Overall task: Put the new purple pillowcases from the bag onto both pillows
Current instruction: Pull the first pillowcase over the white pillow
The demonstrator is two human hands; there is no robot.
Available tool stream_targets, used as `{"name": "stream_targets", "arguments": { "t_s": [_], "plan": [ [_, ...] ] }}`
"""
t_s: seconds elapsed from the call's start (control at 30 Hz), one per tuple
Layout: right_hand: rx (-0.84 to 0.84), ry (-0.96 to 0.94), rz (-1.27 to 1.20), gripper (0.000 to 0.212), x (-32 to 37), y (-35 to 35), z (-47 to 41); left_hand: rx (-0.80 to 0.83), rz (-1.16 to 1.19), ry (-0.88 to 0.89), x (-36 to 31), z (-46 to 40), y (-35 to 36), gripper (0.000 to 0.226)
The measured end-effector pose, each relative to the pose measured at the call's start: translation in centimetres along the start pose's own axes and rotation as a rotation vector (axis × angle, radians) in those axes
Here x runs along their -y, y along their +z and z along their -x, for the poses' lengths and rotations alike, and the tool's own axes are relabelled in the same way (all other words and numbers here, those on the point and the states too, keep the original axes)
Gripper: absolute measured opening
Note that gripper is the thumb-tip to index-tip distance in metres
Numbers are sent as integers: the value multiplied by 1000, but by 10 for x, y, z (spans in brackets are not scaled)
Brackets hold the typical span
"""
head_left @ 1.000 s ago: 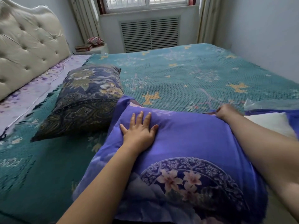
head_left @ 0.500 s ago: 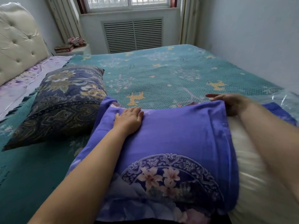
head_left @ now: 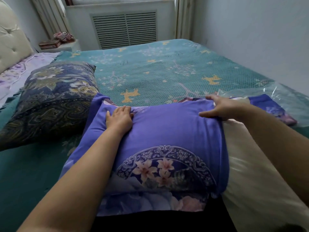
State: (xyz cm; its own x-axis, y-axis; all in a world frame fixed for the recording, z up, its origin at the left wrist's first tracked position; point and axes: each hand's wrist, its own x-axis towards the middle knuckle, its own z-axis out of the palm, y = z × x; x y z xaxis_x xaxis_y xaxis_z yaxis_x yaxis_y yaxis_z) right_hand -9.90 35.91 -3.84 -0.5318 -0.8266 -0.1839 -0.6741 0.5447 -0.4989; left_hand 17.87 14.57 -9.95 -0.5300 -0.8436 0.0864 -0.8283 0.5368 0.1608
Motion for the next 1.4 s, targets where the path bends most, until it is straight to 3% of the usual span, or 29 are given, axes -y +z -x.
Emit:
{"name": "stream_targets", "arguments": {
  "t_s": [0.13, 0.23, 0.3, 0.37, 0.47, 0.53, 0.6, 0.7, 0.73, 0.8, 0.9, 1.0, 1.1, 1.2, 1.27, 1.3, 1.33, 1.4],
  "plan": [
    [-115, -16, 402, 44, 1, 11, 10, -137, 67, 44, -11, 8, -2, 32],
    [-173, -26, 520, 58, 5, 16, -7, -170, 137, 285, -25, 26, -7, 44],
    [-99, 9, 430, 80, 7, 19, -16, -9, 153, 393, -33, 44, -13, 72],
    [90, 80, 340, 89, 5, 20, -18, 84, 110, 408, -34, 53, -21, 79],
    [239, 30, 317, 74, 11, 18, -11, 92, 116, 362, -28, 50, -29, 45],
    [327, -42, 250, 54, 22, 6, -2, 20, 140, 323, -23, 42, -31, 38],
    [483, -50, 131, 57, 28, -11, 8, 19, 68, 329, -22, 35, -34, 57],
    [486, -116, 77, 57, 35, -35, 24, 208, -98, 367, -33, 27, -50, 84],
    [459, -163, 3, 50, 36, -39, 26, 252, -169, 376, -41, 25, -56, 84],
    [404, -252, -164, 36, 40, -40, 31, 257, -282, 389, -60, 25, -66, 57],
    [131, -360, -271, 28, 29, -31, 32, 69, -290, 366, -83, 28, -72, 25],
    [-396, -330, -94, 33, 22, -28, 36, -276, -77, 336, -90, 21, -86, 17],
    [-977, -387, 224, 18, 42, -39, 45, -652, 191, 298, -106, 3, -120, 16],
    [-1330, -538, 405, 10, 71, -55, 51, -778, 676, 251, -119, -22, -152, 18],
    [-1363, -505, 435, 20, 96, -49, 52, -712, 1110, 246, -120, -35, -160, 17],
    [-1298, -541, 417, 22, 111, -39, 52, -621, 1338, 216, -117, -38, -160, 12],
    [-1171, -640, 373, 22, 127, -24, 54, -497, 1527, 153, -109, -44, -153, 6],
    [-732, -832, 174, 19, 154, 11, 70, -165, 1768, 6, -85, -48, -135, 48]
  ]
}}
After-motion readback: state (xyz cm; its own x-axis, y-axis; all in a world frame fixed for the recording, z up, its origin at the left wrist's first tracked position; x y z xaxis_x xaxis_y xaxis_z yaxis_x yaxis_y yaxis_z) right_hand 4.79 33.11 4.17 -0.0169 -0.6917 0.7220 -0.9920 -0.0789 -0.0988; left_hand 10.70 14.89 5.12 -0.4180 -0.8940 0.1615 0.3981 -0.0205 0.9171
